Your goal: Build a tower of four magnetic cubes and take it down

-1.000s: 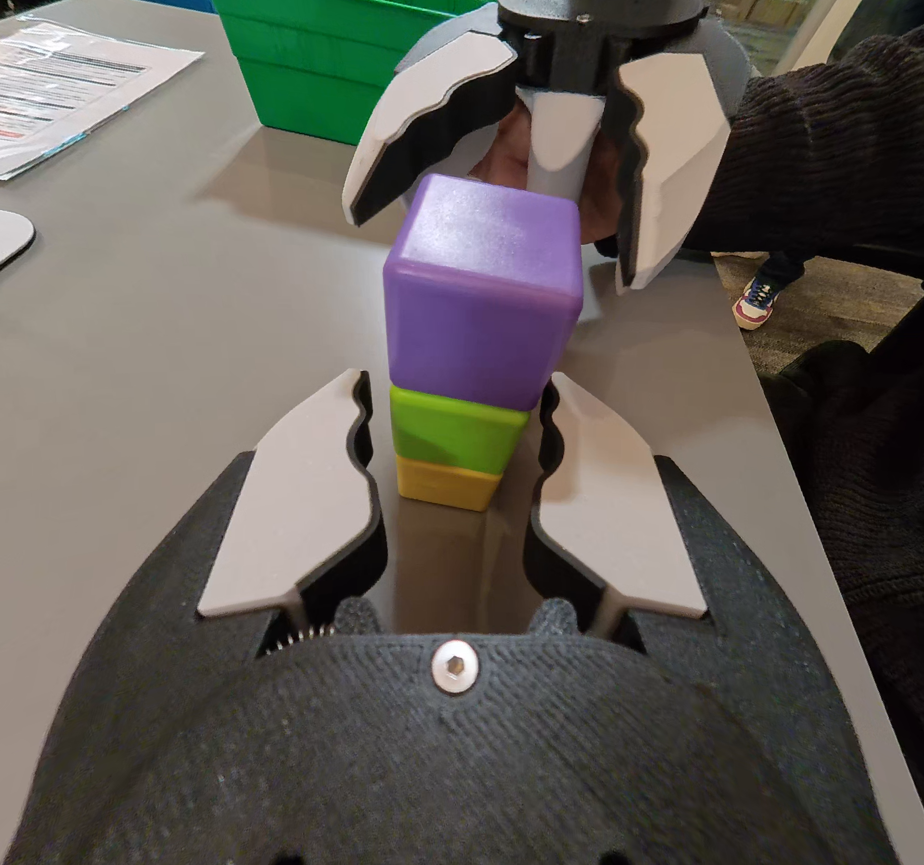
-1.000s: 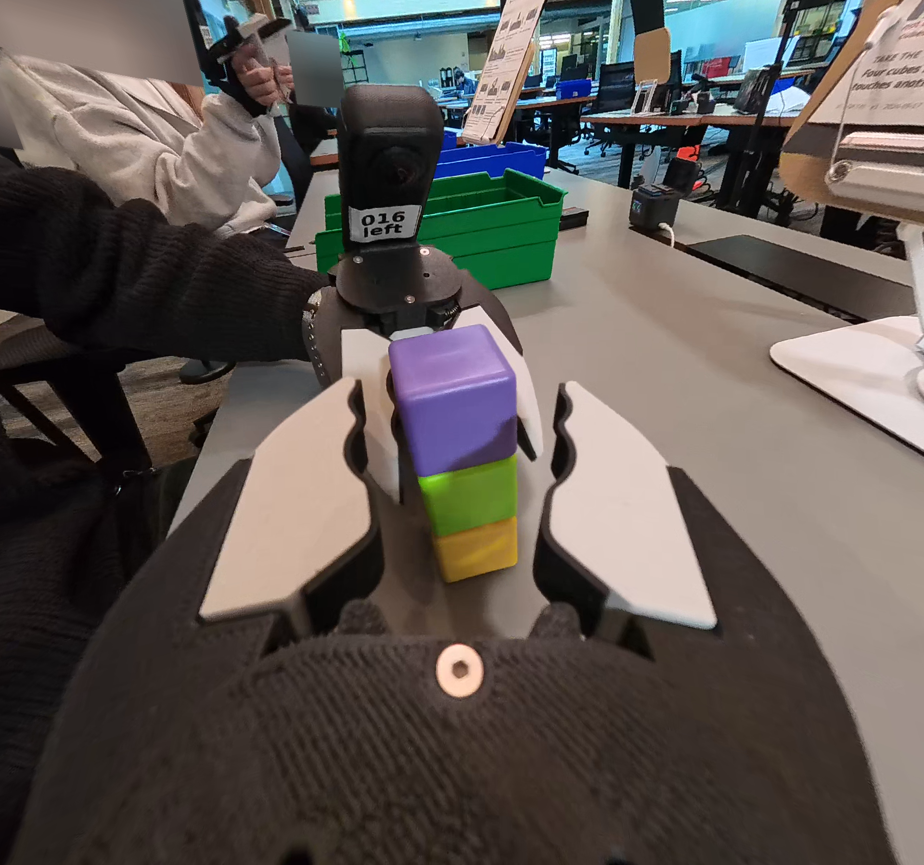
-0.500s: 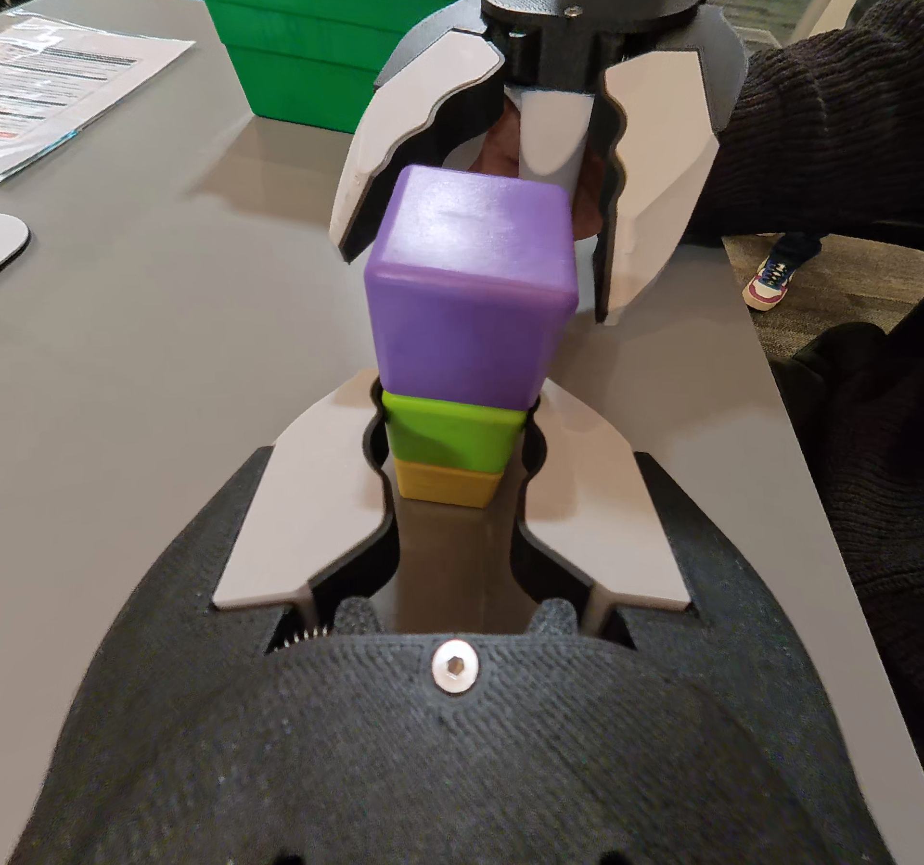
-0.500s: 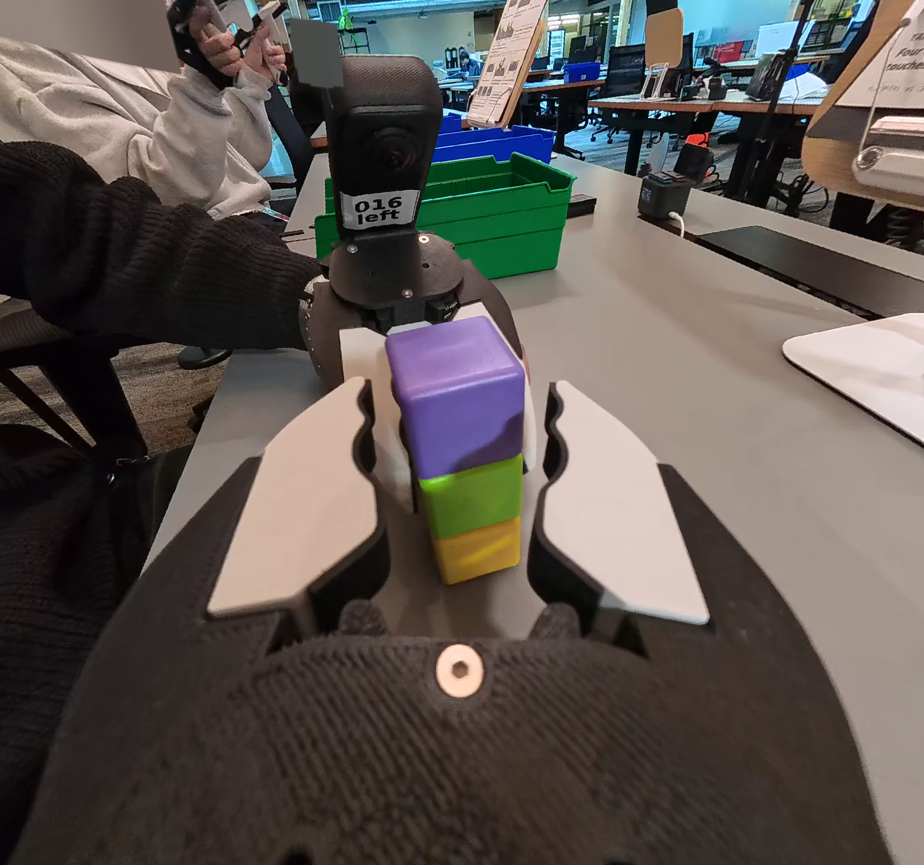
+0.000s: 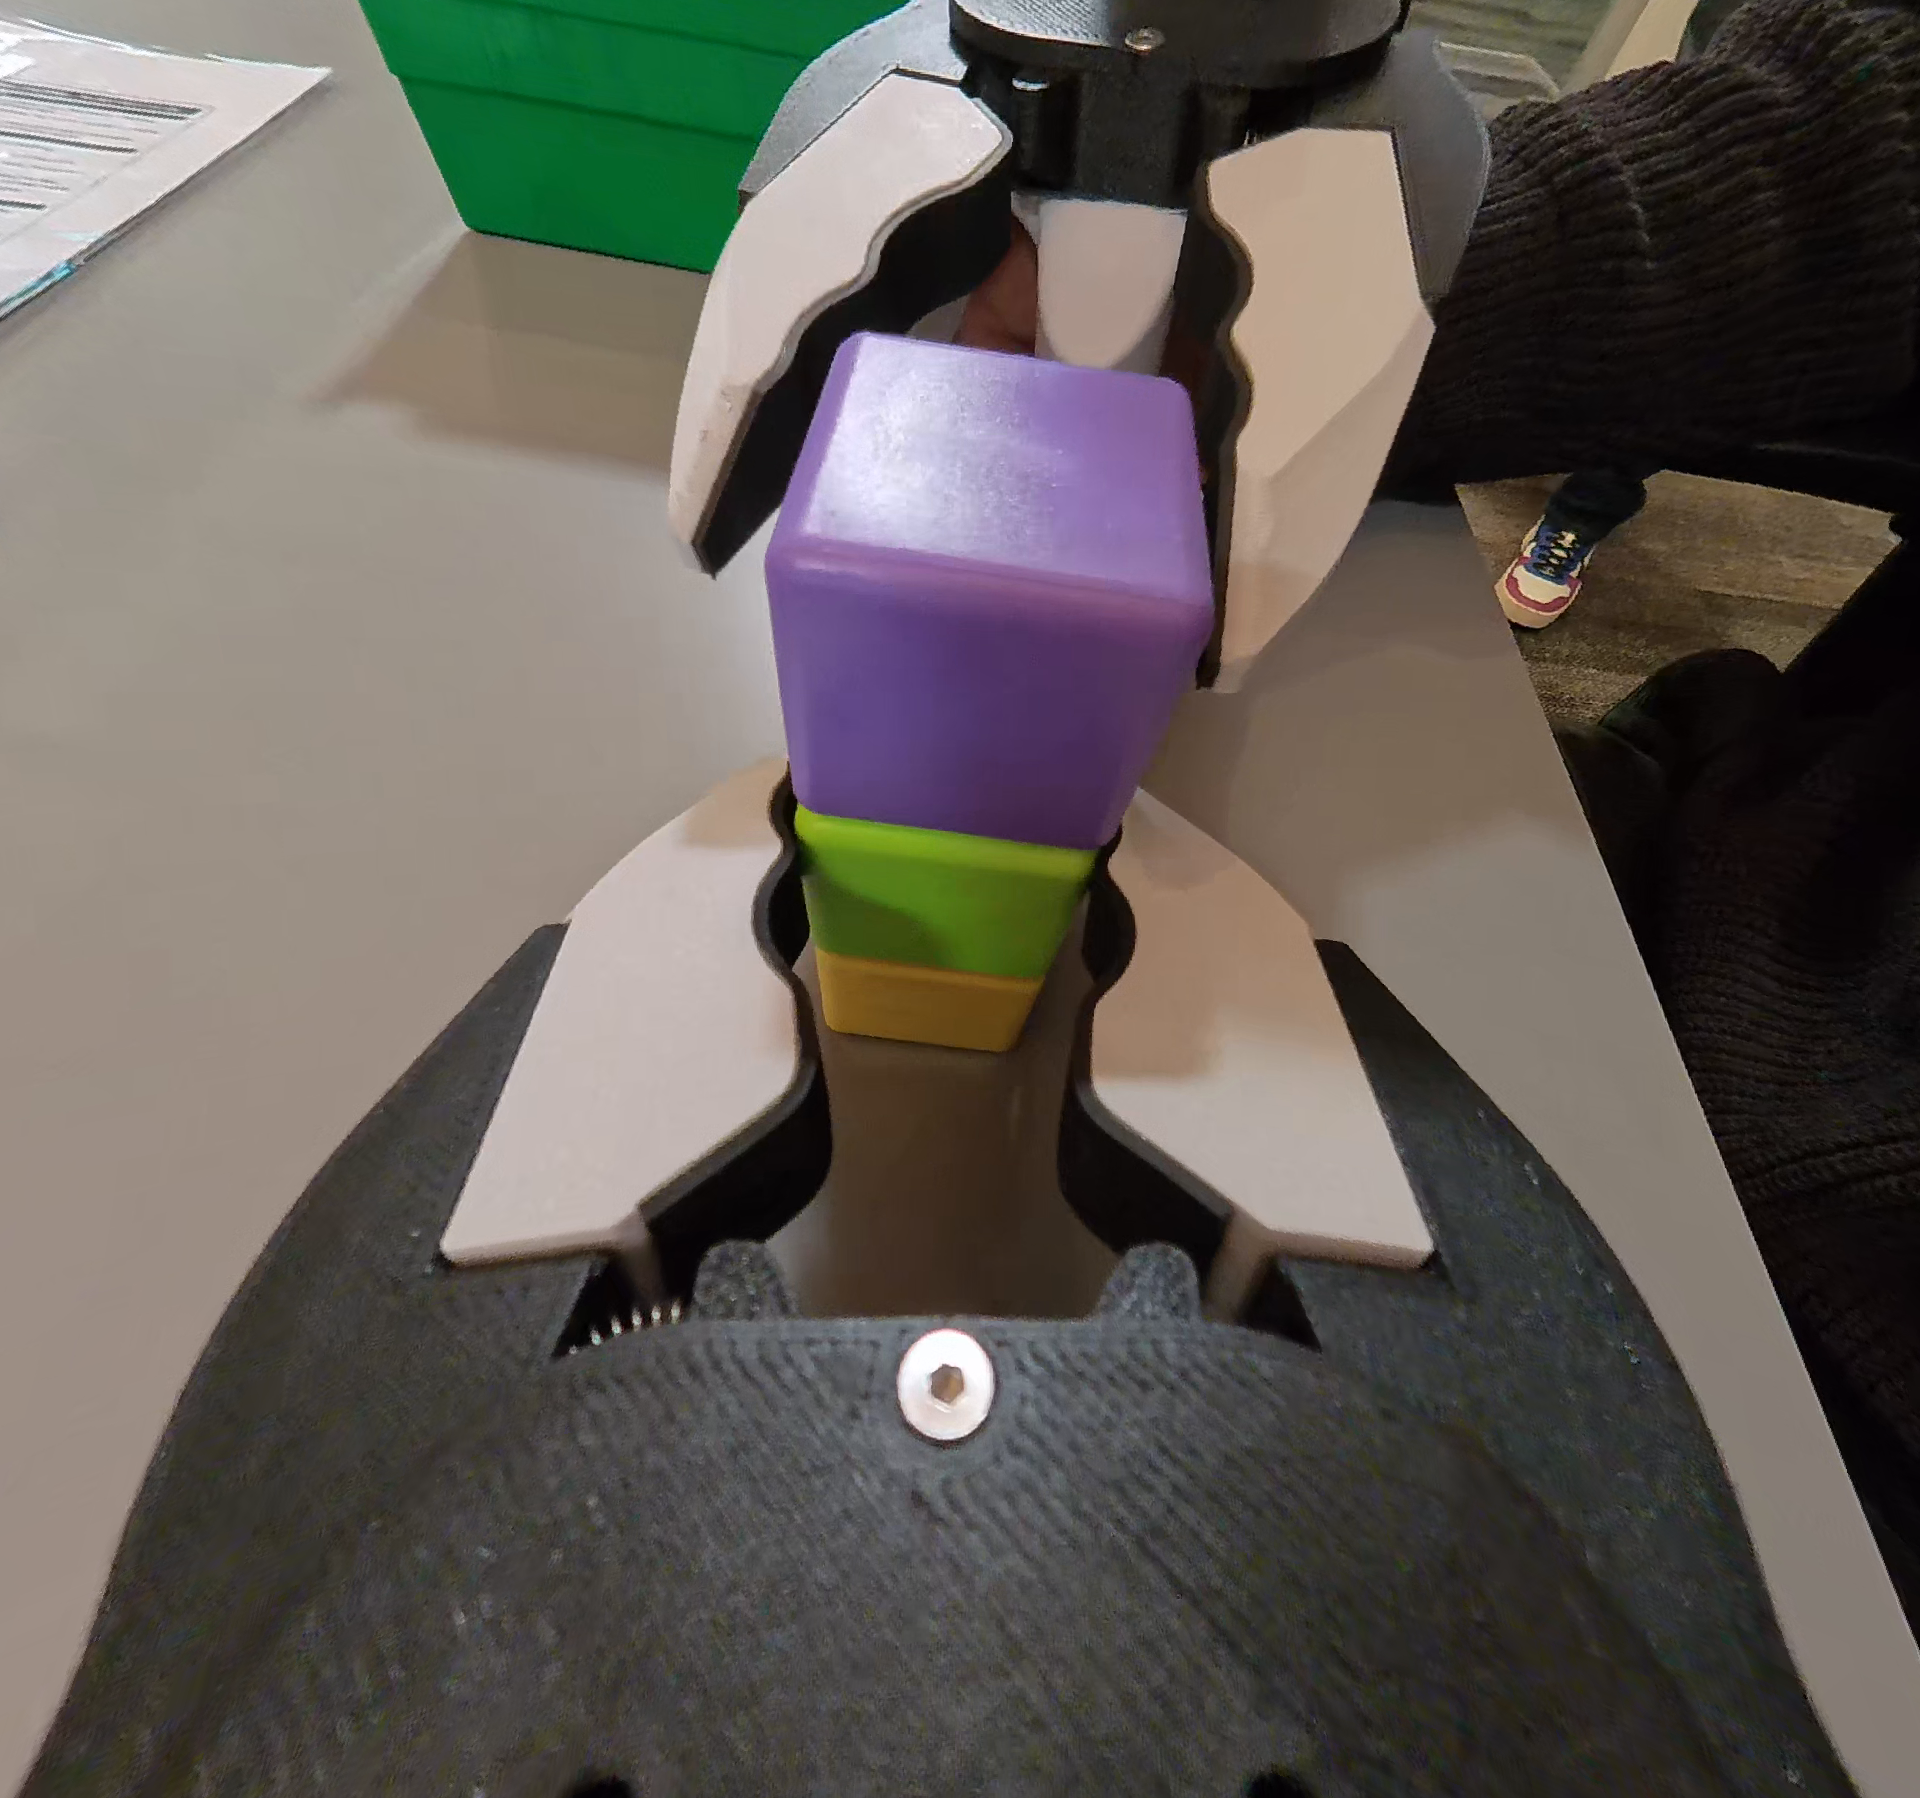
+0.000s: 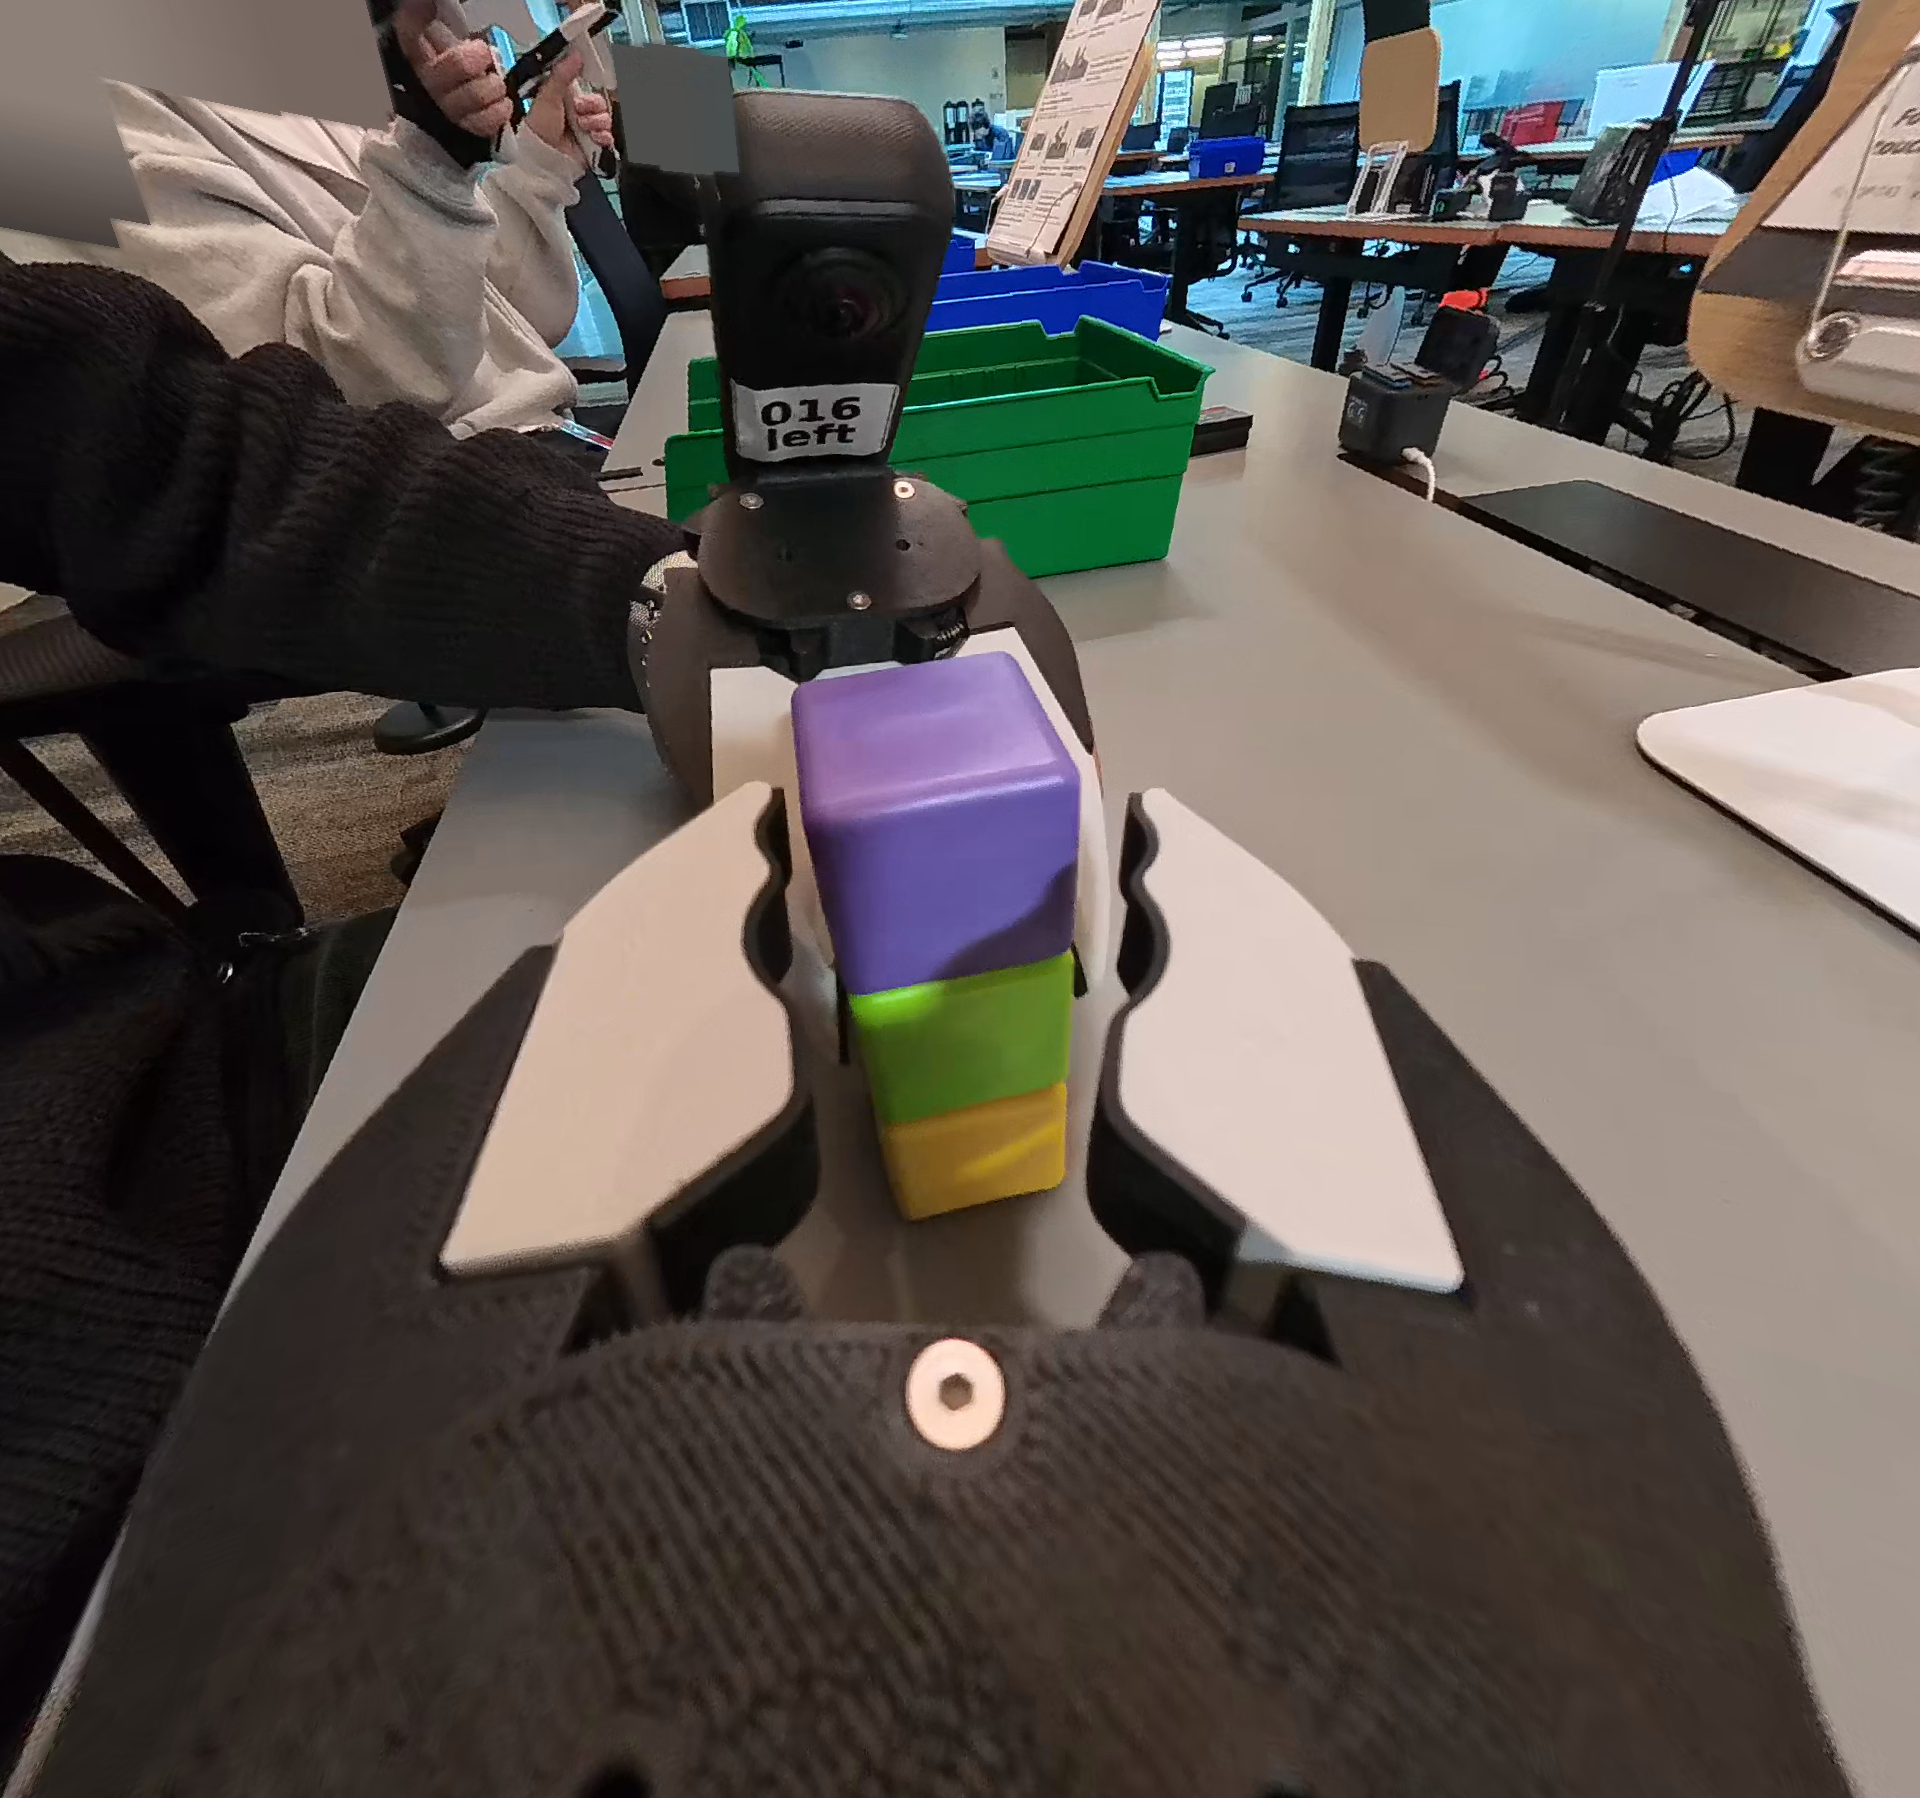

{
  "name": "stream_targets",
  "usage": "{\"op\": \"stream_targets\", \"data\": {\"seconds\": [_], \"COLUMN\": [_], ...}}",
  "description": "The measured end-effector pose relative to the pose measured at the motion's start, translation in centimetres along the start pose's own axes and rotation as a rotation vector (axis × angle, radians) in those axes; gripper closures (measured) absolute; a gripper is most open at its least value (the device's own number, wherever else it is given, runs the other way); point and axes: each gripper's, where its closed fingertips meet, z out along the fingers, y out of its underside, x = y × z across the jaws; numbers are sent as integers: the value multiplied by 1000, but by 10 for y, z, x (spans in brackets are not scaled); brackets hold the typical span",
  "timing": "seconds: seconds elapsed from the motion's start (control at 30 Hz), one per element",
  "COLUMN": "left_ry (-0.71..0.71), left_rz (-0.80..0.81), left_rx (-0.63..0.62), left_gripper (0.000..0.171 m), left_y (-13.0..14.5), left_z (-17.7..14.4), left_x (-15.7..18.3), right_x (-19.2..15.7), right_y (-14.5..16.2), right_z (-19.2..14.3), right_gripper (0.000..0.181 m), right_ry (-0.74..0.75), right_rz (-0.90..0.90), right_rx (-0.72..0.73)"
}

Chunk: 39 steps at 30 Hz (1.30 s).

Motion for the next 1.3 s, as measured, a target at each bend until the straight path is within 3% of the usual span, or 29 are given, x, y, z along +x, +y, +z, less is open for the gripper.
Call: {"op": "stream_targets", "data": {"seconds": [0.2, 0.7, 0.9, 1.13, 1.3], "left_ry": [4, 12, 8, -2, -6], "left_rz": [6, 4, 14, 19, 22], "left_rx": [-2, 1, -2, -3, -3], "left_gripper": [120, 120, 120, 120, 120], "left_y": [0, 0, 0, 0, 1], "left_z": [0, 0, 0, 0, 0], "left_x": [1, 1, 2, 2, 1], "right_x": [-3, -1, -1, 17, 45], "right_y": [4, 2, -23, -72, -95], "right_z": [2, 2, -5, -49, -127], "right_gripper": [130, 131, 131, 130, 131], "right_ry": [-7, -24, -61, 68, 292], "right_rz": [-27, 36, 140, 68, -35], "right_rx": [-8, 5, 116, 160, 33]}}
